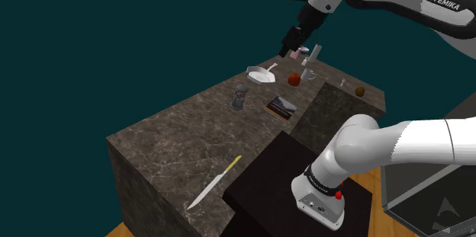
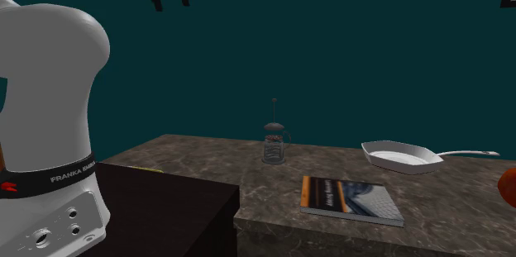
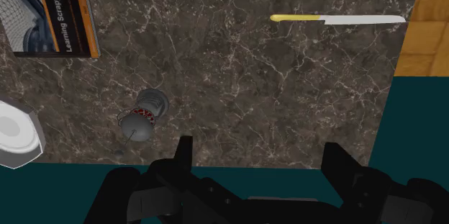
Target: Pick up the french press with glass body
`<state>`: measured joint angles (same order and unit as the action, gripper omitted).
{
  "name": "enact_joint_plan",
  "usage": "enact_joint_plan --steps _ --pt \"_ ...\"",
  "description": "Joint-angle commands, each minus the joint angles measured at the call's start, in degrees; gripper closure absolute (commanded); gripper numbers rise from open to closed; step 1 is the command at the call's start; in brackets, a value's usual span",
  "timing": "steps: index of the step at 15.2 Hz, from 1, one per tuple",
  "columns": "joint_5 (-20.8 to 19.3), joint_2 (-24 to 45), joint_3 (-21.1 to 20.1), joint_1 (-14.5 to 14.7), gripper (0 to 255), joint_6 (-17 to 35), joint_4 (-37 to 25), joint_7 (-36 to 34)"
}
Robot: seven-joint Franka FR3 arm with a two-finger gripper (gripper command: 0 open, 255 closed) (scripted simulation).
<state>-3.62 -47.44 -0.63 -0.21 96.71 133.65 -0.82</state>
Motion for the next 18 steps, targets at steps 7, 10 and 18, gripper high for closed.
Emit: enact_joint_plan --steps 7,10,18 --pt "-2.3 4.7 0.4 -2.5 0 12.8 7.1 -3.0" --pt "-3.6 8.2 0.7 -4.0 0 19.3 9.7 -4.7" --pt "-8.1 21.3 1.1 -8.6 0 36.5 12.6 -10.3"
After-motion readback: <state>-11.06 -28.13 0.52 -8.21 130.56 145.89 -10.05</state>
